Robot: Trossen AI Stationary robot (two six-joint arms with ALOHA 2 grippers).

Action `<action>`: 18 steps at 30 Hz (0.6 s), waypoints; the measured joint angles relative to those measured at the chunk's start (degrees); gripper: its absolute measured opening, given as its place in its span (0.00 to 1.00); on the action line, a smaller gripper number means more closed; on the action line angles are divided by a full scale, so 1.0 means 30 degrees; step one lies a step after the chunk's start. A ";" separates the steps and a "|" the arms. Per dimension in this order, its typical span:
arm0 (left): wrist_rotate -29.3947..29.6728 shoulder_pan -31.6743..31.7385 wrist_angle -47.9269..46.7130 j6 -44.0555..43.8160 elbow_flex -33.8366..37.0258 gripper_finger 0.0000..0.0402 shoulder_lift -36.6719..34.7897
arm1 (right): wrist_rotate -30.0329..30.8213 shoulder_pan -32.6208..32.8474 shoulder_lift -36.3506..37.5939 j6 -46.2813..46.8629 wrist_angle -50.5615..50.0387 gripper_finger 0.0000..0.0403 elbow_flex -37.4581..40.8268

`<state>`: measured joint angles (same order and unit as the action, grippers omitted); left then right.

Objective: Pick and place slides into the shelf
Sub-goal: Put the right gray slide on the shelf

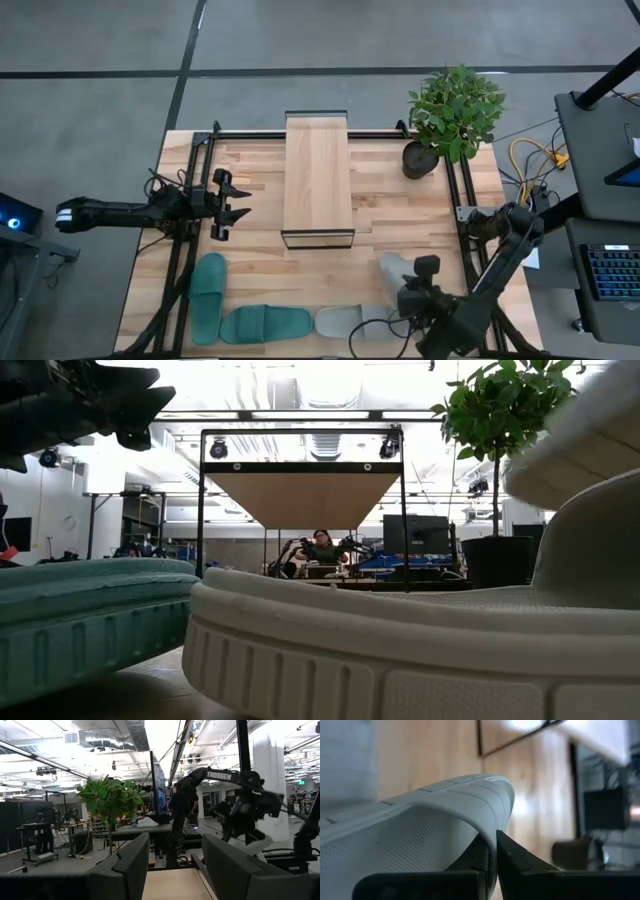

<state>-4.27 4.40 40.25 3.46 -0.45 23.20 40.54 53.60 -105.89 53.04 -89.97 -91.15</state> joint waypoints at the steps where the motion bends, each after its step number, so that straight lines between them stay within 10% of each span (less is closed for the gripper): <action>1: -0.0012 -0.0007 0.0004 0.0006 0.0000 0.42 -0.0001 | 0.0487 0.0000 0.0303 -0.0243 0.0007 0.03 0.0000; 18: -0.0077 0.0000 -0.0020 0.0220 0.0000 0.42 0.0007 | 1.1124 0.0000 0.2033 -0.1348 0.3254 0.03 -0.2542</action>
<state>-4.50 4.40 40.19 4.12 -0.45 23.22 73.91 53.60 -99.79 48.99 -80.21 -98.78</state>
